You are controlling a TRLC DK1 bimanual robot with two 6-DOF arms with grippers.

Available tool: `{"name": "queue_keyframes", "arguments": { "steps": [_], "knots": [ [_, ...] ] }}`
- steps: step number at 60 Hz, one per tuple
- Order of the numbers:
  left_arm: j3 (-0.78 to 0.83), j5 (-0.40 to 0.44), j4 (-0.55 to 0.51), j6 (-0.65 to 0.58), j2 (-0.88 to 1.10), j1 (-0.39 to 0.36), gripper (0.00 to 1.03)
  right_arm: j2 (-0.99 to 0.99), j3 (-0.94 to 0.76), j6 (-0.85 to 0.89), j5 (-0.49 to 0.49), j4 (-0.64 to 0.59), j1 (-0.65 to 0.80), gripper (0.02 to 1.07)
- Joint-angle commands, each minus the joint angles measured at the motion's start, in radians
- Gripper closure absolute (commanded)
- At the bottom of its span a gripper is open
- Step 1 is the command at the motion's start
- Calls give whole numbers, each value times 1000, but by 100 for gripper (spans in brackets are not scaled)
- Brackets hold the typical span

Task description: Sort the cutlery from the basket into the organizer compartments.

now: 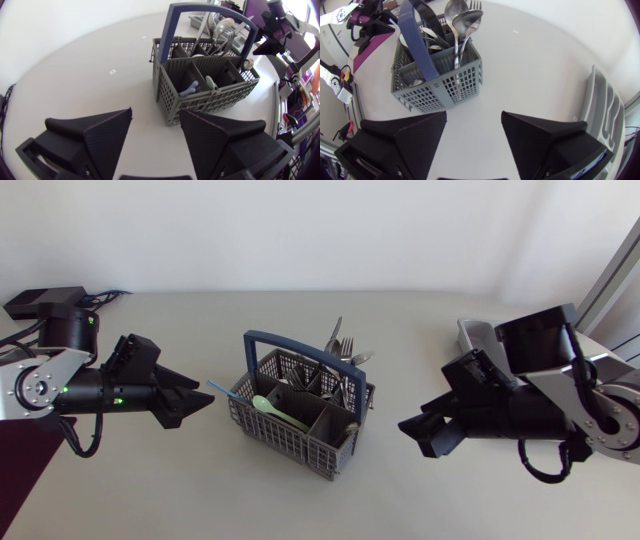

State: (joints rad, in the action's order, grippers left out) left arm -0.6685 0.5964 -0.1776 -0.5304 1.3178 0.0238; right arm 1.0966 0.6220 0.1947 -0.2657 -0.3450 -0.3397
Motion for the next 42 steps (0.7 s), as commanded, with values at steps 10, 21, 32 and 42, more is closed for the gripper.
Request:
{"name": "queue_keyframes", "arguments": {
  "steps": [10,21,32,42],
  "knots": [
    [-80,102,20,-59,159,73,100,86,27,-9,-73,80,-61,93],
    [-106,115,29,-85,244,34,100,129,53,-20,-78,124,-93,102],
    [-120,115,56,-82,282,-42,100,217,101,-8,-99,143,-134,102],
    [-132,114,69,-68,304,-113,100,304,147,-14,-96,178,-131,102]
  ]
}}
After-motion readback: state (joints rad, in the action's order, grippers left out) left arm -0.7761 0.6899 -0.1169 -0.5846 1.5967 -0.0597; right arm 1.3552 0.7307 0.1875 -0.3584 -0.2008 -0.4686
